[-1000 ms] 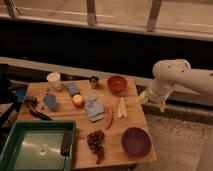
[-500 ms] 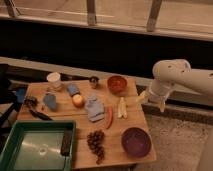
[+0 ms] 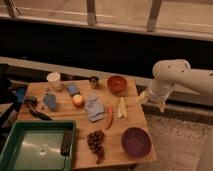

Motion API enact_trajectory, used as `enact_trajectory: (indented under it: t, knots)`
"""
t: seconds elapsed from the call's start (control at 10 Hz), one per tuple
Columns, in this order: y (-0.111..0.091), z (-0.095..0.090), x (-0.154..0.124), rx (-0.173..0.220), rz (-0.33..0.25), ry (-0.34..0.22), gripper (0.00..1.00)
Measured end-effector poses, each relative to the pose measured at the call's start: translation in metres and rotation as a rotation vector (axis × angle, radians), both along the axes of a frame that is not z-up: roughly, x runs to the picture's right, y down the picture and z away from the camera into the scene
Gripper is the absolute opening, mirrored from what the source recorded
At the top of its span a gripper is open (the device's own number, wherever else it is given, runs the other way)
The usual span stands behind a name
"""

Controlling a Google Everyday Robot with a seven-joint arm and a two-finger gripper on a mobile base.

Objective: Stack bowls on top of each other

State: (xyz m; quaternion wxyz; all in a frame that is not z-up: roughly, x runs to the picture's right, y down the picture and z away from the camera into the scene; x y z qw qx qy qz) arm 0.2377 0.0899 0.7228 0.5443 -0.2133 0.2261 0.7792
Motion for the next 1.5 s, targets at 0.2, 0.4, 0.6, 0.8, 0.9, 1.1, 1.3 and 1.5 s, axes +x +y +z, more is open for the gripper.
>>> enact_trajectory:
  t: [0.2,0.4,0.6,0.8,0.9,1.1,1.3,1.5]
  knots:
    - [0.000,0.000,0.000,0.001,0.000,0.000,0.80]
    - [0.000,0.000,0.000,0.000,0.000,0.000,0.80]
    - [0.000,0.000,0.000,0.000,0.000,0.000,0.80]
    - [0.000,0.000,0.000,0.000,0.000,0.000,0.80]
    - [-0.001,0.000,0.000,0.003,-0.004,0.000,0.80]
    - [-0.011,-0.002,-0.002,0.056,-0.026,0.025,0.80]
    - [-0.049,-0.006,-0.015,0.154,-0.075,0.063,0.80]
    - [-0.081,-0.002,-0.039,0.222,-0.129,0.079,0.80]
